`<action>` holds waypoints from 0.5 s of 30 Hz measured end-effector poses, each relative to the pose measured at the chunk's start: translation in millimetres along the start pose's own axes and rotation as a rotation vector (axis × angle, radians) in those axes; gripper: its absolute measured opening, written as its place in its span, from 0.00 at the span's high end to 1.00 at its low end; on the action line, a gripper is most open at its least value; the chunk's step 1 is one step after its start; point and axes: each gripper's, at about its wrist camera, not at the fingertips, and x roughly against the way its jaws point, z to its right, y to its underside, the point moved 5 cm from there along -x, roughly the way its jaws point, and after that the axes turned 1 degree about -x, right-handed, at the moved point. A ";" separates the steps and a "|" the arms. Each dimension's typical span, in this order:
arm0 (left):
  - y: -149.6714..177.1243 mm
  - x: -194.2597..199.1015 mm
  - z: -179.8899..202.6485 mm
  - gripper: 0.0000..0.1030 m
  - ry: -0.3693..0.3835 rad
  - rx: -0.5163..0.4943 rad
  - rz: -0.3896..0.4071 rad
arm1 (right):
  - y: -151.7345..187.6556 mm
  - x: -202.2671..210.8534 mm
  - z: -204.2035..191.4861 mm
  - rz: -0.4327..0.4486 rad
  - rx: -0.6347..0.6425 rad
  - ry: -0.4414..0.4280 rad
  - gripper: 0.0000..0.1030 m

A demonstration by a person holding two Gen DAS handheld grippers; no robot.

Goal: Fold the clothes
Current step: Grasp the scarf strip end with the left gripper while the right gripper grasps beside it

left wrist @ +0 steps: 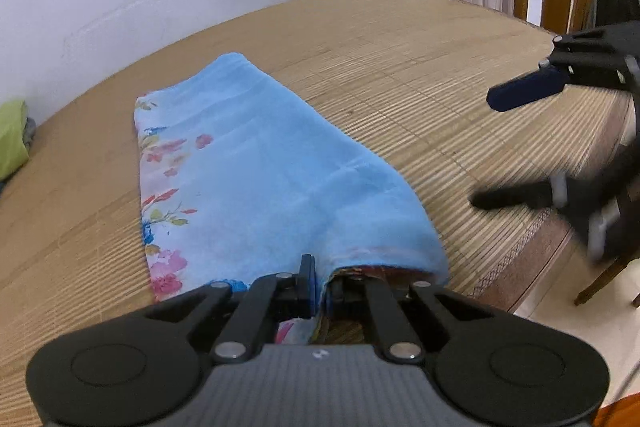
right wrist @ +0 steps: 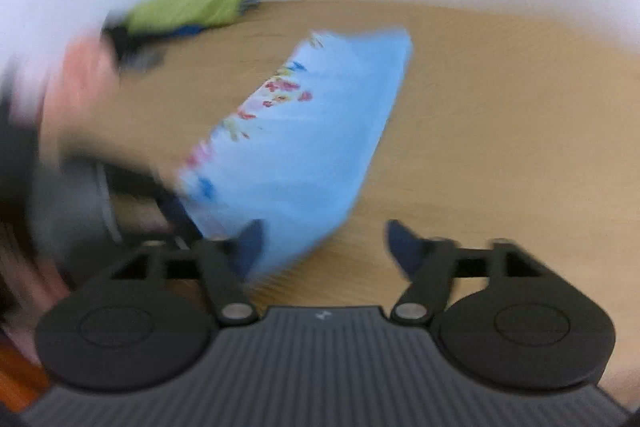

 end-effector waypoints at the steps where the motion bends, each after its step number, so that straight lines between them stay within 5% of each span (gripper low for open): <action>1: -1.5 0.0 -1.3 0.95 0.003 0.008 -0.005 | 6.2 -1.1 -9.8 0.014 0.122 0.013 0.27; 5: -8.9 -0.6 -5.7 0.95 0.028 0.030 -0.017 | 24.5 -16.8 -44.7 0.017 0.315 -0.041 0.27; 11: -13.8 3.9 -6.7 0.91 0.001 0.000 -0.010 | 11.0 -40.4 -60.8 0.195 0.381 0.095 0.30; 12: -13.7 5.6 -7.2 0.91 -0.009 -0.006 -0.006 | 6.7 -45.0 -59.6 0.199 0.388 0.098 0.40; 13: -12.9 9.2 -7.4 0.89 -0.021 -0.010 0.002 | 1.3 -48.8 -56.5 0.186 0.380 0.076 0.82; 15: -10.2 16.2 -9.1 0.76 -0.055 -0.018 0.032 | -11.4 -49.5 -45.5 0.172 0.301 0.044 0.93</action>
